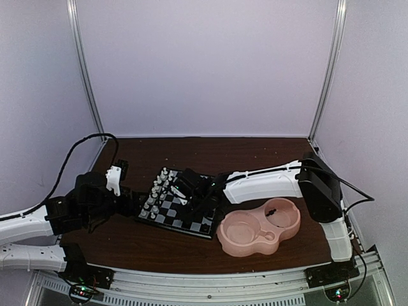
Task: Set up the chess pieces on the board
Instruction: Place the pawn on the chessboard.
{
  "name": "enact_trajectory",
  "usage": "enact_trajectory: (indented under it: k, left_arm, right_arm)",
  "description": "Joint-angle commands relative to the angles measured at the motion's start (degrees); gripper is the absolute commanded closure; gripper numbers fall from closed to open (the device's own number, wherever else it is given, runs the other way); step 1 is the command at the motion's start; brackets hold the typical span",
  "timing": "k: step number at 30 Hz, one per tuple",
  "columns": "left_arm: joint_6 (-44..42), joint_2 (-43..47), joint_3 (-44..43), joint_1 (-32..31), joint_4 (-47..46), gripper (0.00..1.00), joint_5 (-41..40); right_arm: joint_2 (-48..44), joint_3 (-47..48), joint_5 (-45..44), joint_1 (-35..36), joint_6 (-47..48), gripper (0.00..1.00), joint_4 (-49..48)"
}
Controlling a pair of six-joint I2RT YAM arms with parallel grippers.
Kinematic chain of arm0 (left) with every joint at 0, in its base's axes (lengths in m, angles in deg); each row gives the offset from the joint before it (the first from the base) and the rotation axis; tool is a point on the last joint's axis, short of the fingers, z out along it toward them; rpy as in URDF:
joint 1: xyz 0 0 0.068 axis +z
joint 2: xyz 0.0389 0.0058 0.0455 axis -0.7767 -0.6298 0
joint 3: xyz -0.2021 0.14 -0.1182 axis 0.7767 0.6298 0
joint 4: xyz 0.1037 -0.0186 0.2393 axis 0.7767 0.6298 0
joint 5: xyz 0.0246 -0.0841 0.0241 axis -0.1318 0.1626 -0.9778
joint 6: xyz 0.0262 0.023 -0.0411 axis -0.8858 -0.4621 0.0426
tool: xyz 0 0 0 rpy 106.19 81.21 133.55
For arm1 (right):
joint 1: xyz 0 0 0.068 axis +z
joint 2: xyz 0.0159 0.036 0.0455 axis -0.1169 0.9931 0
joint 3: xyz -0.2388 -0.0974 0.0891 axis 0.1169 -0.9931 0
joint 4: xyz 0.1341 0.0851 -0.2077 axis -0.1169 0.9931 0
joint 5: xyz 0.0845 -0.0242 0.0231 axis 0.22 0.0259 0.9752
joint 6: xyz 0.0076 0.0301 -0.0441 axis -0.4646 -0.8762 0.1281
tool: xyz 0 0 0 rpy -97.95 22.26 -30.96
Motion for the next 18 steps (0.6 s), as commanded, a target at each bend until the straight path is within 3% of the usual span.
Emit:
enact_trajectory:
  k: [1,6,11,18]
  left_arm:
    - [-1.1,0.2,0.7,0.3,-1.2,0.20,0.3]
    - [-1.5,0.7,1.1,0.3,-1.3,0.20,0.0]
    - [-1.7,2.5,2.0,0.3,-1.2,0.20,-0.8]
    - [-1.4,4.7,3.1,0.3,-0.5,0.20,-0.9]
  right_arm:
    - [-2.9,2.9,2.4,-0.1,0.0,0.92,8.7]
    - [-1.7,7.4,5.7,-0.1,1.0,0.89,18.1]
    - [-0.6,11.2,3.2,-0.3,2.7,0.87,25.4]
    - [2.1,14.2,4.3,-0.8,3.1,0.86,27.4]
